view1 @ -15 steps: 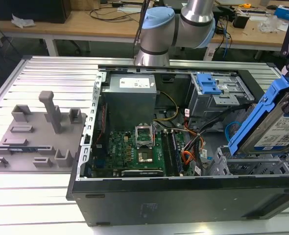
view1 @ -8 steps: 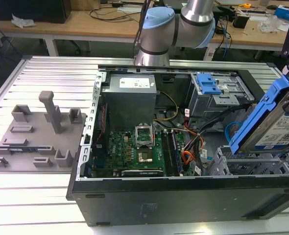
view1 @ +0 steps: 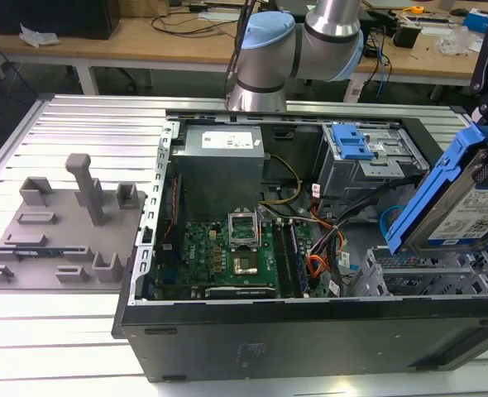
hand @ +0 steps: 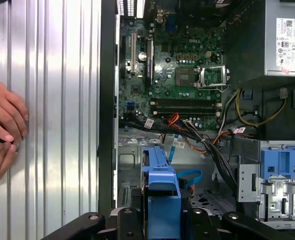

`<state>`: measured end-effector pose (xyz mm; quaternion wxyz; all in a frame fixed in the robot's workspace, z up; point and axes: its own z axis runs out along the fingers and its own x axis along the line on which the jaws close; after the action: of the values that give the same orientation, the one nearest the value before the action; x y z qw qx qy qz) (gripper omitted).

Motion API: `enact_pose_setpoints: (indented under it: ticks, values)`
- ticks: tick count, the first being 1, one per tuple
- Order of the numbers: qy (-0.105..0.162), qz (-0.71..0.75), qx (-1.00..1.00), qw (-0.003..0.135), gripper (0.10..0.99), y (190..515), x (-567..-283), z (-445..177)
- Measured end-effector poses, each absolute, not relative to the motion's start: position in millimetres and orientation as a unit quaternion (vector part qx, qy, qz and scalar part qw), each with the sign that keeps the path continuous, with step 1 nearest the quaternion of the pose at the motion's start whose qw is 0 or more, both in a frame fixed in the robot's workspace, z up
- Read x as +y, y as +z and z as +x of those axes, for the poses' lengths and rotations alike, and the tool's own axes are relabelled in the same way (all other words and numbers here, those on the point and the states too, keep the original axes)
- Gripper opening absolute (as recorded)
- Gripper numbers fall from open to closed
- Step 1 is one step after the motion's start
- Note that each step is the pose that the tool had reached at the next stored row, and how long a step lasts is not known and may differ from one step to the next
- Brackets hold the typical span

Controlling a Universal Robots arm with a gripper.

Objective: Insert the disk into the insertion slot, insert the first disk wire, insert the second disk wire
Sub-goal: 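Insert the disk into the insertion slot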

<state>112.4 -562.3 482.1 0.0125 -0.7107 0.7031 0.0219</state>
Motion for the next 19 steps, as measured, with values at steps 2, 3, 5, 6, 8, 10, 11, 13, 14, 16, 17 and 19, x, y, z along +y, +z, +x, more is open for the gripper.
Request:
enact_pose_setpoints:
  ticks: [2,3,5,6,8,10,11,13,14,16,17,19]
  values:
    - [0.022,-0.711,0.703,0.013,0.365,480.5,-560.7,112.7]
    - [0.022,-0.711,0.703,0.013,0.365,479.7,-560.0,112.8]
    - [0.022,-0.711,0.703,0.013,0.365,478.1,-559.1,112.8]
    - [0.022,-0.711,0.703,0.013,0.365,477.4,-558.8,112.8]
    - [0.022,-0.711,0.703,0.013,0.365,475.5,-558.3,112.8]
    - [0.022,-0.711,0.703,0.013,0.365,474.9,-558.2,112.8]
    - [0.022,-0.711,0.703,0.012,0.365,475.0,-558.2,112.8]
    - [0.022,-0.711,0.703,0.013,0.365,474.9,-558.1,112.8]
    - [0.022,-0.711,0.703,0.012,0.365,474.8,-558.1,112.9]
    - [0.022,-0.711,0.703,0.013,0.365,474.5,-558.1,113.6]
    - [0.022,-0.711,0.703,0.013,0.365,474.1,-558.1,113.7]
    - [0.022,-0.711,0.703,0.013,0.365,473.1,-558.1,113.7]
